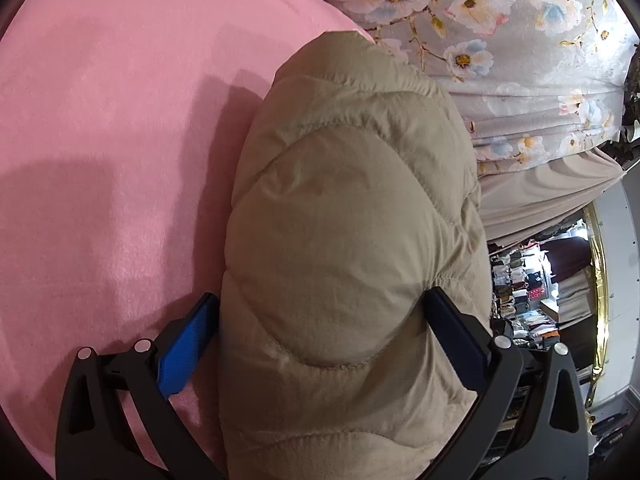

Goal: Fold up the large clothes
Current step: 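Grasp the khaki bundle with both grippers and lift it off the blanket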

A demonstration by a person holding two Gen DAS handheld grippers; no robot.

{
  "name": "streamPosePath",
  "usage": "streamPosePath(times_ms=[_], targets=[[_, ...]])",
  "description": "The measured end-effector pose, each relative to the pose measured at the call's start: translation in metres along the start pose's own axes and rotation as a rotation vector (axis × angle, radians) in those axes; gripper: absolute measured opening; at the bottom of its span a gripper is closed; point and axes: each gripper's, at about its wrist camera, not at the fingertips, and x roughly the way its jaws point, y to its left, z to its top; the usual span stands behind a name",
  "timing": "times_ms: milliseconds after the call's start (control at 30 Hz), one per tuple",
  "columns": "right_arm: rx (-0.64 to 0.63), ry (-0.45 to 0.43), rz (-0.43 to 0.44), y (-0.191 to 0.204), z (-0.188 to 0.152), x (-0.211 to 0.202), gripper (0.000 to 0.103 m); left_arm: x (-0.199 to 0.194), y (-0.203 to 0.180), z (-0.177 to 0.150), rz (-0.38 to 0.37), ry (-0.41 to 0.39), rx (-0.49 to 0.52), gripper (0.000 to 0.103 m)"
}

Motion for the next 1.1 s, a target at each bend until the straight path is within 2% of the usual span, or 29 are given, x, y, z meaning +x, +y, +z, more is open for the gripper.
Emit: streamPosePath(times_ms=[67,133,200,233,300,400,500,567,867,1100], targets=[[-0.006,0.018,0.007,0.003,0.002,0.005,0.079,0.004,-0.001,0.000,0.005,-0.002,0.016,0.098],[-0.005,0.038,0.036,0.003,0.004,0.010,0.074,0.006,-0.005,0.000,0.005,-0.008,0.038,0.098],[0.022,0.053,0.090,-0.002,0.005,0.016,0.059,0.012,-0.010,-0.002,0.006,-0.010,0.048,0.098],[0.045,0.055,0.117,-0.005,0.006,0.018,0.055,0.014,-0.014,-0.001,0.014,-0.013,0.056,0.098],[0.068,0.047,0.148,-0.007,0.004,0.021,0.041,0.014,-0.025,-0.003,0.050,-0.020,0.102,0.098],[0.043,0.020,0.156,0.002,0.001,0.017,0.028,0.008,-0.047,-0.007,0.114,-0.048,0.199,0.088],[-0.015,-0.015,0.147,0.023,-0.001,0.007,0.024,-0.005,-0.065,-0.007,0.116,-0.074,0.255,0.080],[-0.062,-0.048,0.149,0.043,0.000,-0.003,0.024,-0.018,-0.076,-0.007,0.114,-0.100,0.290,0.078],[-0.334,-0.194,0.170,0.158,0.026,-0.039,0.024,-0.112,-0.133,0.006,0.056,-0.314,0.449,0.078],[-0.497,-0.281,0.234,0.238,0.054,-0.030,0.024,-0.184,-0.155,0.039,0.043,-0.491,0.543,0.078]])
